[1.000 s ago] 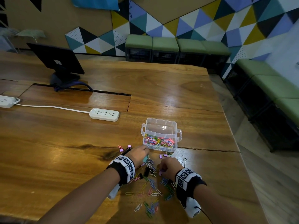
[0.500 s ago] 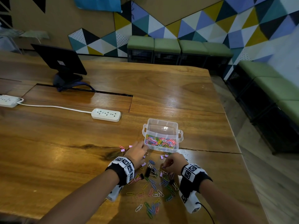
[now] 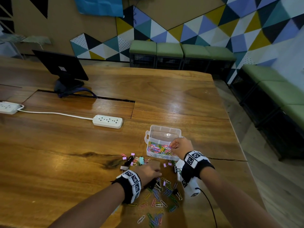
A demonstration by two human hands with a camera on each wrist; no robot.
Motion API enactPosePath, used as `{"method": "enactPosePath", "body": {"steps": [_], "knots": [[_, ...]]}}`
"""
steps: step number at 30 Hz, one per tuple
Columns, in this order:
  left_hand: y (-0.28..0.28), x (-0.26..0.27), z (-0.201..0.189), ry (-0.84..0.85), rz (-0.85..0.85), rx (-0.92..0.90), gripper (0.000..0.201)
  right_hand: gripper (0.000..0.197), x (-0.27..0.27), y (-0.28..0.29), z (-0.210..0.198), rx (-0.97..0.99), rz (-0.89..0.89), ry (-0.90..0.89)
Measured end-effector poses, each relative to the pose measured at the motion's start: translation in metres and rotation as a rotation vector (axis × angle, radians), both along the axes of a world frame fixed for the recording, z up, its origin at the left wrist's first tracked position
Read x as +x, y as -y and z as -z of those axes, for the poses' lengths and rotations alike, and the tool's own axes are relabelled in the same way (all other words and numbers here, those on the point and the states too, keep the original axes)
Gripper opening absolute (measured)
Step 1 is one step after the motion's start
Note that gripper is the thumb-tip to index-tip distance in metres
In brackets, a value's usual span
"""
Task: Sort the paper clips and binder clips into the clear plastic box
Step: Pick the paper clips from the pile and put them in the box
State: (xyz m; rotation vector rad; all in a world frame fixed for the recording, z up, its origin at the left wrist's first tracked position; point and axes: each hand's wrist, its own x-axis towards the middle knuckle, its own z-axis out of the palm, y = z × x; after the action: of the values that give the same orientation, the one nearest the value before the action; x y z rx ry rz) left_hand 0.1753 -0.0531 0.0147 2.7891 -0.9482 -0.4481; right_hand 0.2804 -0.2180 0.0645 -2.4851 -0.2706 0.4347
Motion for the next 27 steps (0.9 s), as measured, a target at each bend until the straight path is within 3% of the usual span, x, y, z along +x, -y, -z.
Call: {"method": "enactPosePath", "body": {"steps": [1,3,8,13,18,22,27], "knots": [[0.001,-0.002,0.004,0.063,0.039,0.073,0.036,0.009,0.003,-0.002,0.001,-0.004,0.013,0.018],[0.003,-0.006,0.005,0.028,0.047,0.126,0.037,0.015,0.007,-0.006,0.002,-0.011,0.021,0.041],[0.006,-0.006,0.008,0.014,0.027,0.13,0.017,0.026,0.005,-0.006,0.006,0.009,0.021,0.011],[0.01,0.0,0.011,-0.147,-0.04,0.272,0.027,0.025,-0.006,0.002,0.008,0.04,0.002,0.029],[0.011,0.002,0.011,-0.164,-0.055,0.237,0.027,0.021,-0.022,0.016,0.007,0.025,-0.083,0.07],[0.013,0.004,0.008,-0.214,-0.128,0.223,0.028,0.018,-0.04,0.03,0.011,-0.053,-0.147,0.003],[0.014,0.01,-0.004,-0.262,-0.107,0.234,0.03,0.018,-0.07,0.041,0.021,-0.179,-0.352,-0.061]]}}
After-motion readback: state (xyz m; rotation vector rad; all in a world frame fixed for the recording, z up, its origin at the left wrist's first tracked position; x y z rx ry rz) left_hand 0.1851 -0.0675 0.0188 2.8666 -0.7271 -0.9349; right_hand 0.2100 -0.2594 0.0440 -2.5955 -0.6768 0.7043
